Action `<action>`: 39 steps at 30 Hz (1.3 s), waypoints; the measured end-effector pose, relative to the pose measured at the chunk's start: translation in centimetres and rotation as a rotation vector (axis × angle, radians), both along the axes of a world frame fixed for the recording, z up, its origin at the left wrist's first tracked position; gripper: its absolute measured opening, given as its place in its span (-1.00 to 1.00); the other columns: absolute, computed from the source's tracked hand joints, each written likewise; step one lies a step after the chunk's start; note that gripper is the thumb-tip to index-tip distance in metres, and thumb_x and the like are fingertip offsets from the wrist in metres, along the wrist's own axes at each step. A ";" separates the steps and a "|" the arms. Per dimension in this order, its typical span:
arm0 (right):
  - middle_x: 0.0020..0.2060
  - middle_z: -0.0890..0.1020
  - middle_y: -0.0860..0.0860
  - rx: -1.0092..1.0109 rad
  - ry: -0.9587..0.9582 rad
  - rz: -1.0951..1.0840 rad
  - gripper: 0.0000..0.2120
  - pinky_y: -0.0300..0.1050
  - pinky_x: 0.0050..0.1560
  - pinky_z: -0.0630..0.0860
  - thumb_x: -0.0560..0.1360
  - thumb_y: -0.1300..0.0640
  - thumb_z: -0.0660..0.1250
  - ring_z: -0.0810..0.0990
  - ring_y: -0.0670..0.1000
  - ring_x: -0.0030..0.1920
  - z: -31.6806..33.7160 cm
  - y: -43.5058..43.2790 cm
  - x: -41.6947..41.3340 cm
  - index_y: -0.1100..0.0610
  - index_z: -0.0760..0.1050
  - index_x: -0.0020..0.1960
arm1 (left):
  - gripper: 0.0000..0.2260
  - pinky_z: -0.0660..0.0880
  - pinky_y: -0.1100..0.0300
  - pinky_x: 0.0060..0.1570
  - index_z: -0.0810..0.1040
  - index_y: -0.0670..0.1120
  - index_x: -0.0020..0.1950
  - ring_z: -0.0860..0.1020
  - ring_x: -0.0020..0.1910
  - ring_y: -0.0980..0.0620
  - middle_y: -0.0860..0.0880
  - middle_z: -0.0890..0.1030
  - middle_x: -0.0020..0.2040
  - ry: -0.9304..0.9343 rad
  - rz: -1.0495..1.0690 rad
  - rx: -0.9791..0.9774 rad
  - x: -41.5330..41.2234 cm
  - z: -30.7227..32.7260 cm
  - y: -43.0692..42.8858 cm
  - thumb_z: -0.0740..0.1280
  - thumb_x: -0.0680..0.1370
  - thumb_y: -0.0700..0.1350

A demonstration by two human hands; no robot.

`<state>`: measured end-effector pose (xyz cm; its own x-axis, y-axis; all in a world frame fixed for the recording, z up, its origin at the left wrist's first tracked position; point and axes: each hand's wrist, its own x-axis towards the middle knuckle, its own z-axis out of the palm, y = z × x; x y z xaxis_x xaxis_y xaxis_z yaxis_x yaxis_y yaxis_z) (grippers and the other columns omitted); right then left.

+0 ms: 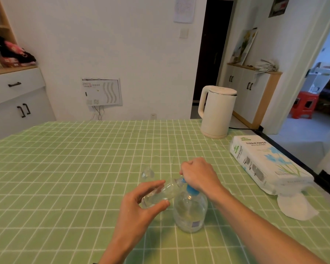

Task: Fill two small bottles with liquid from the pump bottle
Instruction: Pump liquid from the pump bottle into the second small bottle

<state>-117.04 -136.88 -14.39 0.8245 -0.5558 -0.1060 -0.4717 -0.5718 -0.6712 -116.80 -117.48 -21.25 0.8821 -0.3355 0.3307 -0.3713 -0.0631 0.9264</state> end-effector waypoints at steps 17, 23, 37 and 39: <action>-0.23 0.69 0.08 0.049 0.005 0.002 -0.74 -0.02 -0.14 0.45 0.57 0.04 0.25 0.53 0.09 -0.25 0.4 -0.3 0.3 0.20 0.60 -0.10 | -0.49 0.52 0.22 0.26 0.69 0.35 0.16 0.67 0.20 0.27 0.27 0.75 0.13 0.014 -0.001 -0.004 0.0 0.3 0.3 0.68 0.38 -0.16; -0.17 0.73 0.10 0.045 0.005 0.001 -0.74 -0.01 -0.13 0.47 0.57 0.06 0.25 0.57 0.12 -0.23 -0.2 -0.2 0.3 0.20 0.57 -0.17 | -0.50 0.53 0.10 0.31 0.69 0.36 0.16 0.67 0.22 0.26 0.26 0.75 0.14 0.029 0.001 0.007 -0.1 -0.2 0.3 0.68 0.37 -0.11; -0.37 0.43 -0.02 -0.052 0.040 0.022 -0.72 -0.08 -0.29 0.28 0.59 -0.02 0.21 0.40 0.03 -0.36 1.1 -0.3 0.4 0.05 0.32 -0.26 | -0.49 0.52 0.16 0.28 0.70 0.33 0.15 0.68 0.20 0.25 0.25 0.75 0.13 0.029 -0.006 0.002 -0.1 0.4 0.3 0.66 0.39 -0.20; -0.36 0.43 -0.01 -0.039 0.017 0.000 -0.73 -0.07 -0.30 0.27 0.58 -0.02 0.20 0.37 0.03 -0.37 0.9 -0.2 0.3 0.06 0.32 -0.25 | -0.50 0.52 0.17 0.28 0.71 0.33 0.15 0.68 0.20 0.24 0.24 0.75 0.14 0.025 -0.013 0.003 0.0 0.4 0.2 0.67 0.39 -0.20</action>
<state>-116.77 -137.09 -13.49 0.8225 -0.5602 -0.0987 -0.4835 -0.5971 -0.6401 -116.83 -117.23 -20.81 0.8858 -0.3476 0.3074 -0.3485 -0.0610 0.9353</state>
